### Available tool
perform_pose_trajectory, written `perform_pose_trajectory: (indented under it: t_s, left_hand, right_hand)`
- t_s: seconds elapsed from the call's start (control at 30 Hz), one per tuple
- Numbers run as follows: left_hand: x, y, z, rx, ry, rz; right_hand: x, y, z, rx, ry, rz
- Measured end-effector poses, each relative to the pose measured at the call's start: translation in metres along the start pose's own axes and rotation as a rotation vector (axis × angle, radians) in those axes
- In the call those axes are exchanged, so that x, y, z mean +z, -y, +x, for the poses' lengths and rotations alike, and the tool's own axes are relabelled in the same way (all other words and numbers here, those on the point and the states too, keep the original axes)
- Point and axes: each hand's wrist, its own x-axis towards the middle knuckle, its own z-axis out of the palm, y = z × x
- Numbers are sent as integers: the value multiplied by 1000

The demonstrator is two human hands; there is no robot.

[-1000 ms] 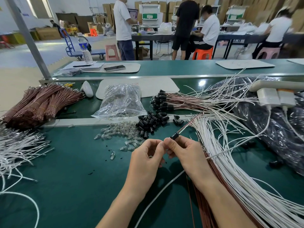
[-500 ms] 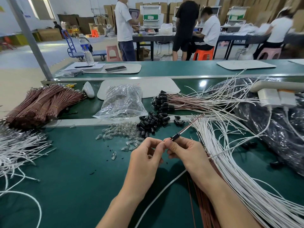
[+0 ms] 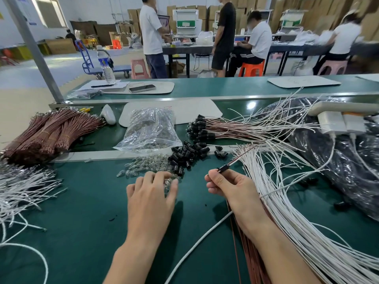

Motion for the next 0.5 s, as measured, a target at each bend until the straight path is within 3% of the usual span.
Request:
perform_pose_trajectory:
  t_s: [0.13,0.5]
  left_hand:
    - [11,0,-2,23,78,124]
    - [24,-1,8,84,-7,101]
  right_hand:
    - [0,3,-1,14,-15,51]
    - [2,10,-4,95,47,224]
